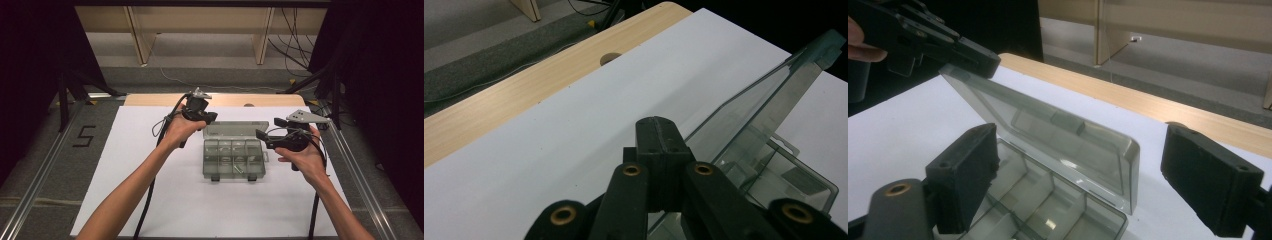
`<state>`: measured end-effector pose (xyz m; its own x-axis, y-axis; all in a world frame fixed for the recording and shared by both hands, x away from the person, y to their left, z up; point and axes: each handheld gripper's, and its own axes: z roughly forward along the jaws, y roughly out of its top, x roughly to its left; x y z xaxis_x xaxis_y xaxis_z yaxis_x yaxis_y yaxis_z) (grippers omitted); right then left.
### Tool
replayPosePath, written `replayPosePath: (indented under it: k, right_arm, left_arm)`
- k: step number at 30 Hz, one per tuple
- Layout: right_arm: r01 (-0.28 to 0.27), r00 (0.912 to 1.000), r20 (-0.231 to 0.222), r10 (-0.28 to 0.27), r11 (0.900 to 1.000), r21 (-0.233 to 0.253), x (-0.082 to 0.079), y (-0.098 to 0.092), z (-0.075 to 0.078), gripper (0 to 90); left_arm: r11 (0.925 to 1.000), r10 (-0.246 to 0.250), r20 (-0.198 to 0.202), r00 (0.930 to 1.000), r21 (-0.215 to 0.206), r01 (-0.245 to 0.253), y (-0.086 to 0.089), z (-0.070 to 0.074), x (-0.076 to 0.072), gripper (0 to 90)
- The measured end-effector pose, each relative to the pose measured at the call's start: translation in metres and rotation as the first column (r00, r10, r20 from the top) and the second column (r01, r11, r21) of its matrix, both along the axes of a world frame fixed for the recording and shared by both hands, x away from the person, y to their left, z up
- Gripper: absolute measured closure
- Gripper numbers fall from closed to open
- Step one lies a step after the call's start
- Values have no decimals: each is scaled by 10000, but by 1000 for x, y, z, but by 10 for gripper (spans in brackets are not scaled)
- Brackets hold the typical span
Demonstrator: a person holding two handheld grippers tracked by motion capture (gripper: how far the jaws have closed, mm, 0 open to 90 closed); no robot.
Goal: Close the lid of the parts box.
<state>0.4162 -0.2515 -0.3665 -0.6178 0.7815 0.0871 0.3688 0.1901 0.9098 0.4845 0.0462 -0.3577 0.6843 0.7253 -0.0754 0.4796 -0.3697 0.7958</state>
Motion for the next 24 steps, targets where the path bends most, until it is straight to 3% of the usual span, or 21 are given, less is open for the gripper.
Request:
replayPosePath:
  k: [4, 7, 8, 11, 17, 21, 22, 23, 24]
  right_arm:
    - [50, 9993, 377, -48, 10000, -46, -3, 1, 6, 185]
    - [-154, 9999, 31, 154, 9998, 150, -7, 1, 9, 201]
    - [-118, 9995, 278, 118, 9999, 13, -6, 1, 10, 209]
    - [-300, 9995, -7, 300, 9993, 233, -8, 0, 10, 242]
    - [-424, 9989, 197, 421, 9990, 132, -10, 2, 7, 291]
    - [-661, 9978, 97, 660, 9977, 125, -11, 2, 6, 372]
    - [-731, 9972, -167, 734, 9971, 193, -13, 3, 5, 387]
    - [-721, 9974, -62, 721, 9974, 5, -12, 2, 3, 412]
    - [-854, 9959, -284, 857, 9963, 119, -13, 3, 2, 442]
  left_arm:
    - [9999, -145, 117, 9998, 34, 144, -1, -1, -6, 894]
    - [9998, -173, 192, 9997, -18, 174, -2, -3, -11, 894]
    - [9997, -226, 276, 9994, 58, 224, -1, -3, -13, 894]
    - [9995, -316, 331, 9990, 40, 315, -1, -5, -18, 894]
    - [9982, -549, 269, 9981, -207, 554, -2, -12, -31, 894]
    - [9969, -746, 266, 9969, -212, 752, -3, -16, -39, 894]
    - [9962, -848, 217, 9962, -199, 853, -3, -17, -41, 894]
    - [9965, -798, 265, 9965, -224, 804, -3, -19, -43, 894]
    - [9962, -855, 235, 9961, -174, 859, -3, -20, -45, 894]
